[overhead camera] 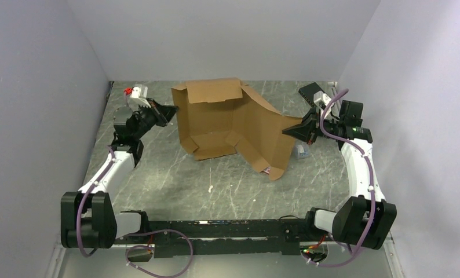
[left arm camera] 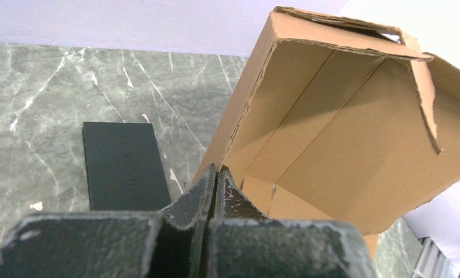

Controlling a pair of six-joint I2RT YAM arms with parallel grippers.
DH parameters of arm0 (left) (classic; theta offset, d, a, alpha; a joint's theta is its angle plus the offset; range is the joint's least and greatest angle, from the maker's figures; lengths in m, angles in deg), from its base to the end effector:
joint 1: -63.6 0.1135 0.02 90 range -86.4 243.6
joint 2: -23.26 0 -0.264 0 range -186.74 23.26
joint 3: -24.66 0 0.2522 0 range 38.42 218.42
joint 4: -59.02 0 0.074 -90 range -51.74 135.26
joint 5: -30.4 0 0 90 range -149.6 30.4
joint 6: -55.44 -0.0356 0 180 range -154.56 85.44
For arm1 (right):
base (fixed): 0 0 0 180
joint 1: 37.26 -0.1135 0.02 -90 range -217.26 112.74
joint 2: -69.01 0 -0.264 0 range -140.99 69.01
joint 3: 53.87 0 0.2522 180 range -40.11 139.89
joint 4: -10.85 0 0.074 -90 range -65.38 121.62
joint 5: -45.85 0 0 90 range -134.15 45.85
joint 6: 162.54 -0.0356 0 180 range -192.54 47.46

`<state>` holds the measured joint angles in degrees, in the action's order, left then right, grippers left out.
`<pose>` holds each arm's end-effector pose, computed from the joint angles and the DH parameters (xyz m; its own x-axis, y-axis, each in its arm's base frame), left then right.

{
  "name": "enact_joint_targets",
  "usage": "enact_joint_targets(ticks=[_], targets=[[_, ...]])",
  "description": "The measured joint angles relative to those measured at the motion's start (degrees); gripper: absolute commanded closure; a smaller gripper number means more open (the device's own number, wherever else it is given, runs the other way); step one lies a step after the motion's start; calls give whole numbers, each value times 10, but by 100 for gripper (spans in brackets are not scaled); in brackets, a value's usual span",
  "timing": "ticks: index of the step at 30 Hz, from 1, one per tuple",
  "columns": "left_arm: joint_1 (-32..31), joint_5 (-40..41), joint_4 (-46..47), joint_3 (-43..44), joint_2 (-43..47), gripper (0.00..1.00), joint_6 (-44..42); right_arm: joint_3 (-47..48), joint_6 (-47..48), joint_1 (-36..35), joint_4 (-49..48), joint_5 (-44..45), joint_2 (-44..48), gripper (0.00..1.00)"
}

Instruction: Fold the paper box

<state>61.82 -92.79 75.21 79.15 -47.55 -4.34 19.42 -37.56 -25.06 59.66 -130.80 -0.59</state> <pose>0.2783 -0.0281 0.2917 -0.2904 -0.4124 -0.8635 0.4941 0.7081 -0.5044 0.2356 -0.0146 0.3233 -0.1798 0.0046 -0.9837 -0.9511 0.2546 0.1751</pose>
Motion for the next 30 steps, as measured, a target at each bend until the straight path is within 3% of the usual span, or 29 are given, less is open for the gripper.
enact_joint_targets(ticks=[8,17,23,30], targets=[[12,12,-23,-2,20,100,66,0,15,0,13,-5,7,100],[11,27,57,-73,13,100,150,-33,-60,-23,-64,-5,9,100],[-10,32,52,-77,6,100,122,-43,-135,-41,-126,5,9,100],[-36,60,-4,-76,15,100,45,-52,-221,-43,-194,84,2,89]])
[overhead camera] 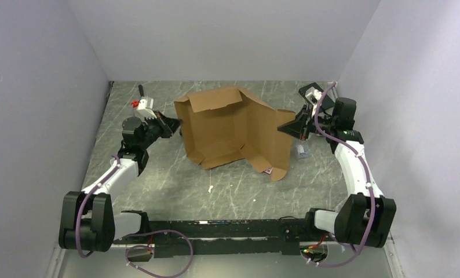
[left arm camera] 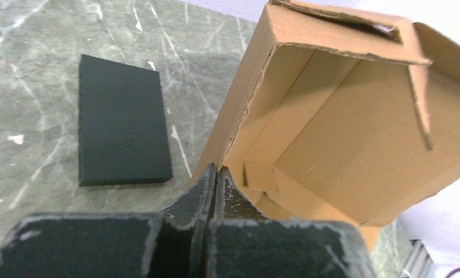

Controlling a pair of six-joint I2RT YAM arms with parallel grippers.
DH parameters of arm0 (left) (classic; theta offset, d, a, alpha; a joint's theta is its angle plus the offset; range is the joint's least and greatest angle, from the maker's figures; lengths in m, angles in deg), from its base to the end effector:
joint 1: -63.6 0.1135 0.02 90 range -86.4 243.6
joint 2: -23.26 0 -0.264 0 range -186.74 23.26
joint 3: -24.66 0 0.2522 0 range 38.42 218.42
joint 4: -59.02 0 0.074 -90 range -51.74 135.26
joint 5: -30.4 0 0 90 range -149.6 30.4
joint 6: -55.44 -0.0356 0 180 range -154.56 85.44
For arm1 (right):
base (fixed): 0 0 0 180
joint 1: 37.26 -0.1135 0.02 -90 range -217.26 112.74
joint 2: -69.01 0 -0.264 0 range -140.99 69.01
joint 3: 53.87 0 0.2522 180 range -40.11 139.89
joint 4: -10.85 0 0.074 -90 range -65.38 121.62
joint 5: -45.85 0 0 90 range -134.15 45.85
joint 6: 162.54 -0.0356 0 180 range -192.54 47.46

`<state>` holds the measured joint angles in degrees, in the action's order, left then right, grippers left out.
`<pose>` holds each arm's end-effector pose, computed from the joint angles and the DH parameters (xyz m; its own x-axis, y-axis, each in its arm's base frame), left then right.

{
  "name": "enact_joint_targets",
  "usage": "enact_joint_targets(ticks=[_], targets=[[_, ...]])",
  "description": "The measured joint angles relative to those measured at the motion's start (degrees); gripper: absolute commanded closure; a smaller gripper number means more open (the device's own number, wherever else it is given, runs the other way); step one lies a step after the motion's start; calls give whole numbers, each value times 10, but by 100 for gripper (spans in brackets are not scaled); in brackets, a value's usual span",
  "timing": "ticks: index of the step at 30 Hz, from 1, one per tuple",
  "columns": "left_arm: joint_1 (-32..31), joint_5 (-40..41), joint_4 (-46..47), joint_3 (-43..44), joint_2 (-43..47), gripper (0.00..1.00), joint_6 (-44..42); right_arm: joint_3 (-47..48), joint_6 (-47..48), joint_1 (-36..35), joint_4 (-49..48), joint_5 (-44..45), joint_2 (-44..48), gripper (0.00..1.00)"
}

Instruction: Fold the paper box

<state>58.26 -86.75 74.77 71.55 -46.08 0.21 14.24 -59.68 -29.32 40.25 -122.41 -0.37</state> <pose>0.2622 -0.0408 0.2519 -0.4000 -0.4723 -0.7855 0.3724 0.6993 -0.6101 0.2515 0.0001 0.3136 -0.3132 -0.0020 -0.9497 -0.8982 0.3256 0.2955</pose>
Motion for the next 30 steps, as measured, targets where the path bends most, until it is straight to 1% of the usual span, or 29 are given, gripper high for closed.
enact_joint_targets(ticks=[4,7,10,12,17,19,20,21,24,25,28,30], targets=[[0,9,-20,2,1,100,-25,-8,-33,0,-37,29,-15,83],[0,9,-38,9,0,100,-37,-19,-57,0,-58,39,-32,71],[0,9,-46,16,-3,100,-44,-25,-72,-3,-69,46,-43,64],[0,9,-48,18,-7,100,-48,-27,-78,-7,-74,52,-44,62],[0,0,-53,18,-10,100,-54,-31,-89,-20,-92,78,-44,61],[0,-2,-54,18,-10,100,-54,-36,-95,-25,-102,94,-45,63],[0,-4,-54,18,-10,100,-55,-38,-98,-30,-106,103,-45,67],[0,-6,-54,18,-10,100,-55,-41,-101,-34,-111,113,-45,72],[0,-9,-54,18,-10,100,-56,-46,-113,-47,-127,147,-46,94],[0,-10,-54,18,-10,100,-56,-47,-114,-51,-132,156,-46,99],[0,-10,-54,18,-10,100,-54,-47,-121,-56,-150,181,-46,100],[0,-10,-54,18,-10,100,-51,-49,-132,-56,-158,183,-46,100]])
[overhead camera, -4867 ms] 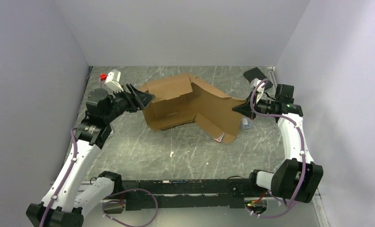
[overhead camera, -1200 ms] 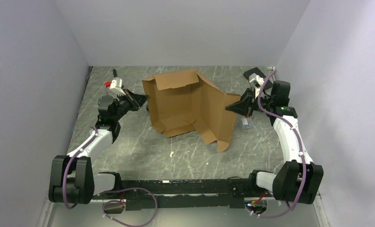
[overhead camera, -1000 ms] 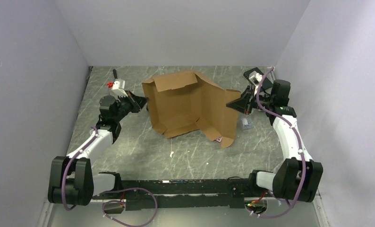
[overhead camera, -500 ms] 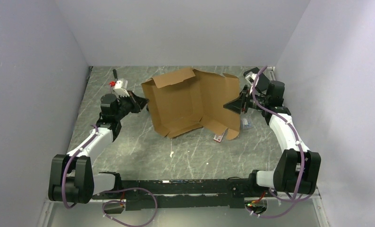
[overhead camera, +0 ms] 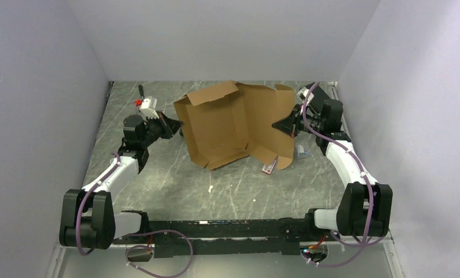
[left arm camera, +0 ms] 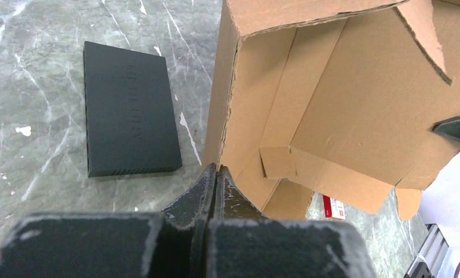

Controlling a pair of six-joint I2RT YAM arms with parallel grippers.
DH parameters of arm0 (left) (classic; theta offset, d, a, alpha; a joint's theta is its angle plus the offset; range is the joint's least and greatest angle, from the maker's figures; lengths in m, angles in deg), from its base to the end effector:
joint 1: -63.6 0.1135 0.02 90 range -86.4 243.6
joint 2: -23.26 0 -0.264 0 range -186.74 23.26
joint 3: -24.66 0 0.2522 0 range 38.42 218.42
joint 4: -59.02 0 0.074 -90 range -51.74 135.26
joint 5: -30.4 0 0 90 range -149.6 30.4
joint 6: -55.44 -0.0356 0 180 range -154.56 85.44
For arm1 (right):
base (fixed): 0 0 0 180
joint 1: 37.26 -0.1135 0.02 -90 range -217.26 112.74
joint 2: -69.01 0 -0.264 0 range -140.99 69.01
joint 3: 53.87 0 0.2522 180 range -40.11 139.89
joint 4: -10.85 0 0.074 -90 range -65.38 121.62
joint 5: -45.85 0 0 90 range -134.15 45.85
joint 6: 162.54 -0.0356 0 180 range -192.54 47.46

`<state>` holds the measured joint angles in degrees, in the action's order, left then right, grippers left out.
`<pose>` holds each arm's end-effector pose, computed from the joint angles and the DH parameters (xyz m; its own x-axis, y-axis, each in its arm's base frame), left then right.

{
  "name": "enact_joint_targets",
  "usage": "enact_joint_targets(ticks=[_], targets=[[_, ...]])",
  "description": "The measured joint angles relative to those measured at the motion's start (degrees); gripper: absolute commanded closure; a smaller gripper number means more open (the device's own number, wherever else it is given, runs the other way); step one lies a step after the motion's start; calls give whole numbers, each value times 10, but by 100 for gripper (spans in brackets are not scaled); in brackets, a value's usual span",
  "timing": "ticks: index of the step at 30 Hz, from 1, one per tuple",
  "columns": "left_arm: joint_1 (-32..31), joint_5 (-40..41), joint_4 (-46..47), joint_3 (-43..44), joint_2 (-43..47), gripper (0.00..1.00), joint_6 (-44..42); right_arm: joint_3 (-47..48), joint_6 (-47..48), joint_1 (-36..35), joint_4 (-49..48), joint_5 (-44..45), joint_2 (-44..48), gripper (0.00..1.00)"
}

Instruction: Fold the paper box

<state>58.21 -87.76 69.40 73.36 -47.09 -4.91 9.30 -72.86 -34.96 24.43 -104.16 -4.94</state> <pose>0.2662 -0.0420 0.2485 -0.4380 -0.3968 -0.8067 0.3762 0.7341 -0.5653 0.2794 0.0196 0.2822 -0.4164 0.0195 -0.9090 -0.7660 0.5310 0.3623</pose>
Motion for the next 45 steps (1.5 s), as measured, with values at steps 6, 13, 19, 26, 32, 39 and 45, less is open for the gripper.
enact_joint_targets(ticks=[6,13,19,26,32,39,45], targets=[[0,9,-10,8,0,100,10,-36,-63,-1,-65,-39,11,100],[0,55,-52,34,1,100,10,-43,-117,-12,-118,-102,13,100],[3,66,-65,35,1,100,10,-44,-127,-16,-118,-118,14,100],[3,30,-77,46,0,100,-3,-43,-111,-15,-101,-94,-9,100],[4,30,-105,59,0,96,-7,-42,-96,-14,-97,-95,-12,100],[4,34,-161,92,-3,95,1,-40,-76,-14,-88,-94,-12,100],[5,17,-168,120,-33,91,27,-40,-62,-14,-78,-87,-7,100]])
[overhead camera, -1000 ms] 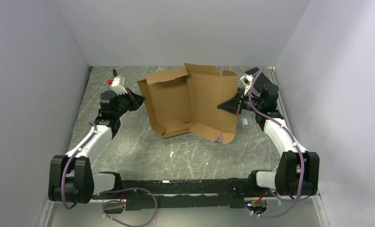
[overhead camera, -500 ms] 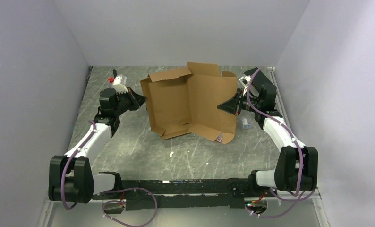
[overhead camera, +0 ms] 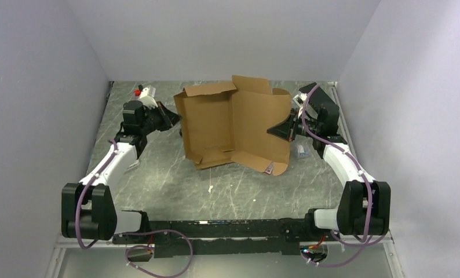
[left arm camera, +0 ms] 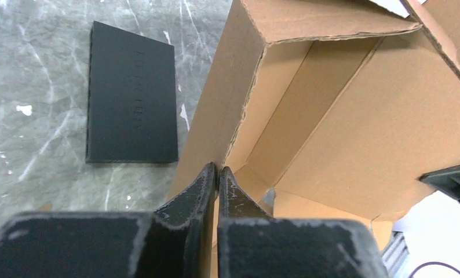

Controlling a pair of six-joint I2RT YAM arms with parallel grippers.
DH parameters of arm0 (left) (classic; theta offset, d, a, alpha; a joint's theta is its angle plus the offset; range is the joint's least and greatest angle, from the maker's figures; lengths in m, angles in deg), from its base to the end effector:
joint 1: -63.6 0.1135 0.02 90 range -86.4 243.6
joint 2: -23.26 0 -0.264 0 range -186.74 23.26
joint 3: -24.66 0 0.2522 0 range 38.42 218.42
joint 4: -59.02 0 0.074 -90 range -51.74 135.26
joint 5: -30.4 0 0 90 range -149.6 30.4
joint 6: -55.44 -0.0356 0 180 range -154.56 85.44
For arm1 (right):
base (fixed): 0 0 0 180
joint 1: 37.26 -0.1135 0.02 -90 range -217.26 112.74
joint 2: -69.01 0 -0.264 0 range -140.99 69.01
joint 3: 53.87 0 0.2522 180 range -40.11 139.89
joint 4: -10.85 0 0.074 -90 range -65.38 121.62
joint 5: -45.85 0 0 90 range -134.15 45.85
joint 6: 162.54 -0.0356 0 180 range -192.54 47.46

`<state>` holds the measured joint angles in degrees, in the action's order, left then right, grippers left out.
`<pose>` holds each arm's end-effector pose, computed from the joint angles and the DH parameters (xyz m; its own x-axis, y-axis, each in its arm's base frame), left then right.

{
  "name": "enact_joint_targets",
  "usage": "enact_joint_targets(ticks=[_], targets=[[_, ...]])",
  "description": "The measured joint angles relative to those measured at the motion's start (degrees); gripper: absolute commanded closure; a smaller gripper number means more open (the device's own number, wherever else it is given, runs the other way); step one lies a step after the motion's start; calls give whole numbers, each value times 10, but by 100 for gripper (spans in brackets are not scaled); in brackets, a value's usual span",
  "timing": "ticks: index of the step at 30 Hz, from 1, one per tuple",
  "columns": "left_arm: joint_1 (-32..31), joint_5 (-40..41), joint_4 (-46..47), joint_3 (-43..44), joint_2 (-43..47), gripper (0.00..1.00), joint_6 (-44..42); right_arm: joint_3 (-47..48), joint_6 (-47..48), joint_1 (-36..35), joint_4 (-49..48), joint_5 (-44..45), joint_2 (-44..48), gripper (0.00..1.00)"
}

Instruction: Fold the paper box

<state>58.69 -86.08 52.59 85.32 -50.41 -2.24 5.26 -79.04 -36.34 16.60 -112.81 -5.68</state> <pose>0.2889 -0.0408 0.2748 -0.5452 -0.4335 -0.7176 0.2415 0.7385 -0.6296 0.2748 0.0288 0.2689 -0.4586 0.0486 -0.8873 -0.8151 0.3747 0.4418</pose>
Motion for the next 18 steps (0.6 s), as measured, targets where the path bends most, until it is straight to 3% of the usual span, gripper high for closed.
enact_joint_targets(ticks=[4,11,18], targets=[[1,-13,-1,9,-9,82,21,0,8,0,11,9,8,100],[0,-29,-23,28,-13,79,49,0,10,0,17,12,15,100],[-3,-37,-23,33,-30,69,70,0,11,0,20,15,18,100]])
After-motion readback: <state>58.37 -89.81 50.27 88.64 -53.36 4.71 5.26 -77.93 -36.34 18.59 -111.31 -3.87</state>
